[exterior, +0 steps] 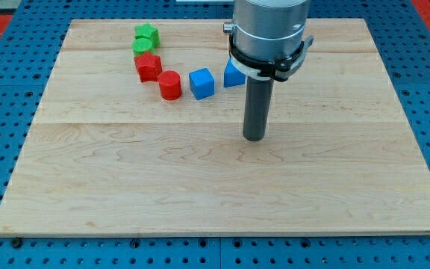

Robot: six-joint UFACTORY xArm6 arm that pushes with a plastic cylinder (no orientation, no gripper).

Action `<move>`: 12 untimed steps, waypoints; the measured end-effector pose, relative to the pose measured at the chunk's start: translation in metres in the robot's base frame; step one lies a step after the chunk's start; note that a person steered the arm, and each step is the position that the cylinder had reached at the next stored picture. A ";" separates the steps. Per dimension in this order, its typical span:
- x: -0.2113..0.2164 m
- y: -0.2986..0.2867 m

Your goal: Nudge the yellow hexagon to the left

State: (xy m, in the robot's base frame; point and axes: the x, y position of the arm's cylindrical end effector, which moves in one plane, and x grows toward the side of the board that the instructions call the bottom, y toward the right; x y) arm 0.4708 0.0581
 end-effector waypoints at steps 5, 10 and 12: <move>0.028 0.286; -0.129 0.226; -0.162 0.095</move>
State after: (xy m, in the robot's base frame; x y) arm 0.3083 0.1526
